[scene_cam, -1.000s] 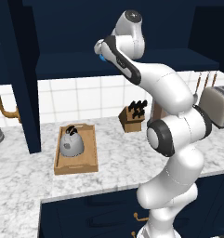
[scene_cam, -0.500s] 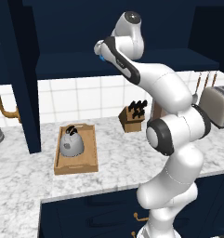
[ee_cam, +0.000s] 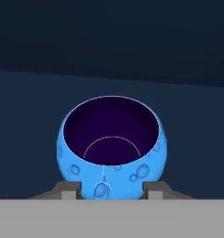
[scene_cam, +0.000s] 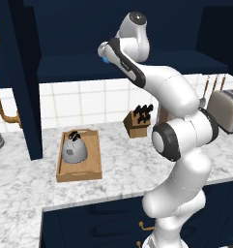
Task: Pick the kettle from the counter and place it on the tray. Then pick the mug from the cabinet and place it on the tray. Then close the cabinet doors.
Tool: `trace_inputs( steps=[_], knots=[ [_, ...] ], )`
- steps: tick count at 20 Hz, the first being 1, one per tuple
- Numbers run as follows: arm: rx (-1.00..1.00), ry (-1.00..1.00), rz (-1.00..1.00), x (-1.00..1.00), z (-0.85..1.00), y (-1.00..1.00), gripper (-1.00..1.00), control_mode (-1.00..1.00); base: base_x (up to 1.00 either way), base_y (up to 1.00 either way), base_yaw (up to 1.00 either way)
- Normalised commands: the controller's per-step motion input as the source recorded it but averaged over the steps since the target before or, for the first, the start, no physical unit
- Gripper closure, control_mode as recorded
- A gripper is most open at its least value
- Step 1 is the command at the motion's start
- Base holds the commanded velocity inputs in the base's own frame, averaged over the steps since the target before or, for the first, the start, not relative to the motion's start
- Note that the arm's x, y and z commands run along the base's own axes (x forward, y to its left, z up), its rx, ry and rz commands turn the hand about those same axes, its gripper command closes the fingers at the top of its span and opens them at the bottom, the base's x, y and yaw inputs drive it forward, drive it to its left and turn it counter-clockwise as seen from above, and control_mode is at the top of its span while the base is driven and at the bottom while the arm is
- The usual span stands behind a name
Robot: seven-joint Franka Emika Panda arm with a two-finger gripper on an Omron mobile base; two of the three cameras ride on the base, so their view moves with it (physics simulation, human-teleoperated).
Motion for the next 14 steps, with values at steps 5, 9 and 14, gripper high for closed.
trace_inputs(
  steps=[5, 9, 14],
  knots=[
    [0.0, 0.0, 0.0, 0.03, -0.03, 0.0, 1.0, -1.0, 0.0, 0.0, 0.0],
    [0.0, 0.0, 0.0, 0.04, -0.03, 0.0, 1.0, -1.0, 0.0, 0.0, 0.0],
    [0.0, 0.0, 0.0, -0.04, 0.0, 0.0, 1.0, -1.0, 0.0, 0.0, 0.0]
  ],
)
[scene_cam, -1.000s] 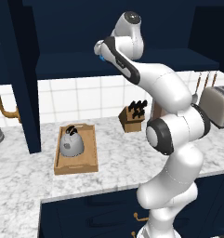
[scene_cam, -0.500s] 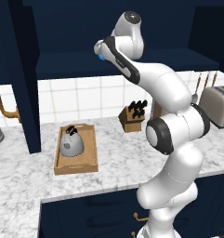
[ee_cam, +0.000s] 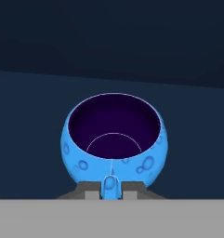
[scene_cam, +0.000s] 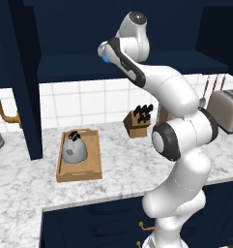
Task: Pick the kettle from the counter and place it on the tray. Then pick the mug from the cabinet and place it on the tray. Then close the cabinet doors.
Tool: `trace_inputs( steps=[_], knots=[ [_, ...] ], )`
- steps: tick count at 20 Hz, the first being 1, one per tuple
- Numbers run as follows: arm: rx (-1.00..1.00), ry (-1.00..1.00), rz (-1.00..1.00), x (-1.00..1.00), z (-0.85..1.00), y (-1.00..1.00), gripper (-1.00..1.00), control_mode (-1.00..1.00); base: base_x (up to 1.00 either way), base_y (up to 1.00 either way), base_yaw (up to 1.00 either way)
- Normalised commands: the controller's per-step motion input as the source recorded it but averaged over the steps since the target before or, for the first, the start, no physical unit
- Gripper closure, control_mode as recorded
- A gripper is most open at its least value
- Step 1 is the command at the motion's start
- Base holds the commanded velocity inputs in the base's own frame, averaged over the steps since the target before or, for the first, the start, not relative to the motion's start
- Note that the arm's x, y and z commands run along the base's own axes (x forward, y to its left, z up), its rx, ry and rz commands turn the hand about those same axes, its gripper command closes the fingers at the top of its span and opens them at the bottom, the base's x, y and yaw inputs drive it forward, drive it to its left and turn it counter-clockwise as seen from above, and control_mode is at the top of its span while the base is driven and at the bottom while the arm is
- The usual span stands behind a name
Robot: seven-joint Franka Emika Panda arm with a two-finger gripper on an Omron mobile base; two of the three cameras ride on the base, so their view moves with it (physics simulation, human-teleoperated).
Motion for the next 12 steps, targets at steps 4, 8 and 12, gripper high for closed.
trace_inputs(
  steps=[4, 8, 12],
  knots=[
    [0.0, -0.01, 0.03, -0.78, -0.03, 0.0, 1.0, -1.0, 0.0, 0.0, 0.0],
    [0.0, -0.13, 0.11, -1.0, -0.17, 0.0, 1.0, -1.0, 0.0, 0.0, 0.0],
    [0.0, -0.18, 0.16, -1.0, -0.1, 0.0, 1.0, -1.0, 0.0, 0.0, 0.0]
  ],
)
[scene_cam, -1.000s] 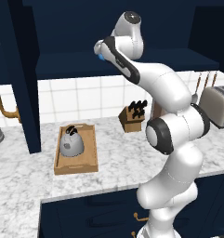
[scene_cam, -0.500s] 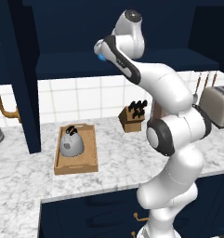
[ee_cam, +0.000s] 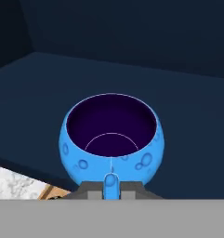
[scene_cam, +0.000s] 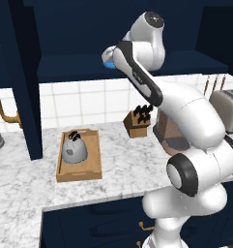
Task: Pick the kettle from the counter and place it on the tray. Then pick the mug from the cabinet and place it on the tray. Then close the cabinet doors.
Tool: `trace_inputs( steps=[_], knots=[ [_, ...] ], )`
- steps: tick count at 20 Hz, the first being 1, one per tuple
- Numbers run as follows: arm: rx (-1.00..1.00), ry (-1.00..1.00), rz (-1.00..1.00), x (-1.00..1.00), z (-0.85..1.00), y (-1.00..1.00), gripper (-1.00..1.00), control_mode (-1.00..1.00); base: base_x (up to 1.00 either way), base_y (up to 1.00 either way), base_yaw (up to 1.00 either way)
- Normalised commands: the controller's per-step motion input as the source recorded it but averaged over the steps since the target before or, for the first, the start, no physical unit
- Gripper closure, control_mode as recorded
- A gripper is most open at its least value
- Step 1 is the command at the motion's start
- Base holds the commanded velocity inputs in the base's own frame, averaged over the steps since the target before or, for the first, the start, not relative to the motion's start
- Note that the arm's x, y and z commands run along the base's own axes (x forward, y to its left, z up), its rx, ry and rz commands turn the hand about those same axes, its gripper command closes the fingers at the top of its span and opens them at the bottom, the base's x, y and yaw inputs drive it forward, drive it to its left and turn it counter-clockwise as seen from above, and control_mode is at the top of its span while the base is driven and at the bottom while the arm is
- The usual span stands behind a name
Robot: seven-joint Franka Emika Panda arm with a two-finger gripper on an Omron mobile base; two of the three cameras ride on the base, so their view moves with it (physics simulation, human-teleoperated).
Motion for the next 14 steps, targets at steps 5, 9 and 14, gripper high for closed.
trace_inputs(
  steps=[5, 9, 14],
  knots=[
    [0.0, -0.16, 0.24, -1.0, -0.08, 0.0, 1.0, -1.0, 0.0, 0.0, 0.0],
    [-0.02, 0.03, 0.33, -1.0, 0.0, 0.01, 1.0, -1.0, 0.0, 0.0, 0.0],
    [0.0, 0.03, 0.34, -0.94, -0.17, 0.1, 1.0, -1.0, 0.0, 0.0, 0.0]
  ],
)
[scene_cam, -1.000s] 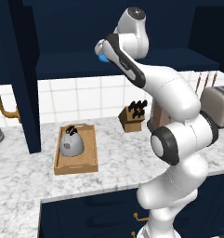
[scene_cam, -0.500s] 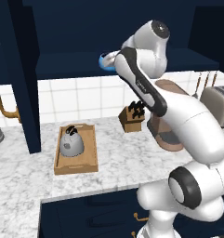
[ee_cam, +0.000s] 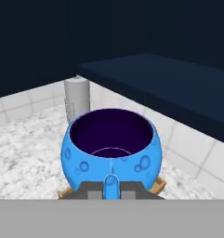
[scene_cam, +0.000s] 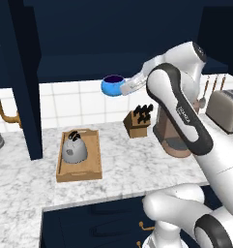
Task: Pick the kettle from the counter and place it on the tray. Then pick the mug from the cabinet and place it on the tray. Then close the cabinet doors.
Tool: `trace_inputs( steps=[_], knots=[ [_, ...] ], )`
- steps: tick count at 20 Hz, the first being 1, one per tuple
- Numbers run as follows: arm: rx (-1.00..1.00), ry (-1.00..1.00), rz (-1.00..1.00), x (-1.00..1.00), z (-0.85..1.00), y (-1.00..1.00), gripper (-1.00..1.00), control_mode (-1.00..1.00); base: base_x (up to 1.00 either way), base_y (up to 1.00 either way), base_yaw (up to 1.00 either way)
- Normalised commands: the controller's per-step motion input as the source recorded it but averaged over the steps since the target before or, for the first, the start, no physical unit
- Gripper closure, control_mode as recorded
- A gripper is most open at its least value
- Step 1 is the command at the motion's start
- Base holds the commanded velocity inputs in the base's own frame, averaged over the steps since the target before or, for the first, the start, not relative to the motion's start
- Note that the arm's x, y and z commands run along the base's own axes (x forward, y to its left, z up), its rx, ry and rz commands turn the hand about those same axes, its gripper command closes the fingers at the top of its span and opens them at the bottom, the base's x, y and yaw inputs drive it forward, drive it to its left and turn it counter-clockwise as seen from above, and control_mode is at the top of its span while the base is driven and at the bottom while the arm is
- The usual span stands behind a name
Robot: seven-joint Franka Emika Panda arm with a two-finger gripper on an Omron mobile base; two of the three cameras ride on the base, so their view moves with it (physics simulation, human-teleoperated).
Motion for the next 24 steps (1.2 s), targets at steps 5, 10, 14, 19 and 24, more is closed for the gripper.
trace_inputs(
  steps=[5, 10, 14, 19, 24],
  knots=[
    [0.0, 0.02, 0.26, -0.59, -0.33, 0.26, 1.0, -1.0, 0.0, 0.0, 0.0],
    [0.0, 0.02, 0.15, -0.1, -0.54, 0.1, 1.0, -1.0, 0.0, 0.0, 0.0],
    [0.0, 0.0, 0.1, 0.0, -0.75, 0.1, 1.0, -1.0, 0.0, 0.0, 0.0],
    [0.0, 0.0, 0.08, 0.0, -0.86, 0.17, 1.0, -1.0, 0.0, 0.0, 0.0],
    [0.0, 0.0, 0.06, 0.0, -0.81, 0.21, 1.0, -1.0, 0.0, 0.0, 0.0]
  ],
)
